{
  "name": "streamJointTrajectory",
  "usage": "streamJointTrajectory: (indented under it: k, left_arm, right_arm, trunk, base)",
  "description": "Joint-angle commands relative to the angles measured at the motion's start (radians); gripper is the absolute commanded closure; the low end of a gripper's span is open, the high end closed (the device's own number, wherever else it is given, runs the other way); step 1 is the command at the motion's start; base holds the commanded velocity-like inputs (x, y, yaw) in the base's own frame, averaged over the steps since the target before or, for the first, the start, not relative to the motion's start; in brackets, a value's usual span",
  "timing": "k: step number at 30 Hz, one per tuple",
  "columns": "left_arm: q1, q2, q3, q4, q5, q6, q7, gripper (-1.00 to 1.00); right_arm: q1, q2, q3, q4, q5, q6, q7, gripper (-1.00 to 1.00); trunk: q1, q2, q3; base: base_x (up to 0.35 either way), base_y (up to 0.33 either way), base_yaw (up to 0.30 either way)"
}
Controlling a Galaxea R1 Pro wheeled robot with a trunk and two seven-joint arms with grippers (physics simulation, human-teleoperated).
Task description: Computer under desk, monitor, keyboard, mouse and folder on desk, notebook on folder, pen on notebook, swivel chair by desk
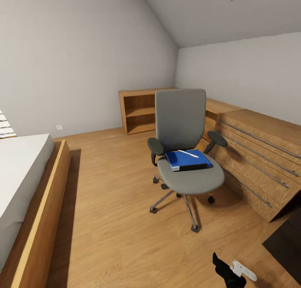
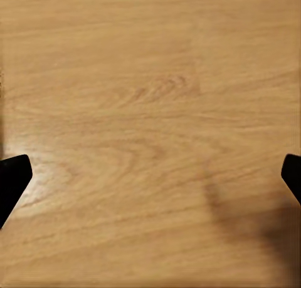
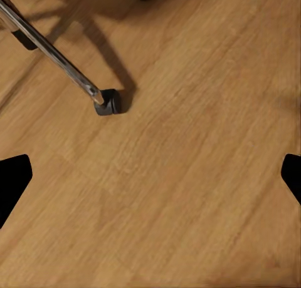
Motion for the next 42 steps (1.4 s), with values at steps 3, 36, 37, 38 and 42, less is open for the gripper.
streamJointTrajectory:
  k: [3,36,37,38,42]
  left_arm:
    - [0.0,0.0,-0.007,0.008,0.008,-0.004,0.005,-1.0]
    - [0.0,-0.003,-0.007,0.053,0.006,0.0,-0.002,-1.0]
    - [0.0,-0.003,-0.007,0.053,0.006,0.001,-0.002,-1.0]
    - [0.0,-0.003,-0.007,0.054,0.006,0.0,-0.002,-1.0]
    - [0.0,-0.003,-0.007,0.055,0.005,-0.001,-0.001,-1.0]
  right_arm:
    - [0.002,0.003,0.001,0.002,-0.009,-0.004,-0.016,-1.0]
    - [0.012,0.045,0.002,0.002,0.238,-0.087,-0.037,-1.0]
    - [0.012,0.045,0.002,0.002,0.239,-0.087,-0.037,-1.0]
    - [0.012,0.045,0.002,0.002,0.239,-0.087,-0.037,-1.0]
    - [0.013,0.045,0.002,0.001,0.24,-0.1,-0.037,-1.0]
  trunk:
    - [-0.012,0.021,0.009]
    - [-0.138,0.252,0.112]
    - [-0.142,0.259,0.115]
    - [-0.146,0.266,0.118]
    - [-0.161,0.294,0.131]
  base:
    - [0.0,0.0,-0.113]
    - [0.0,0.0,-0.247]
    - [0.0,0.0,-0.259]
    - [0.0,0.0,-0.259]
    - [0.0,0.0,-0.259]
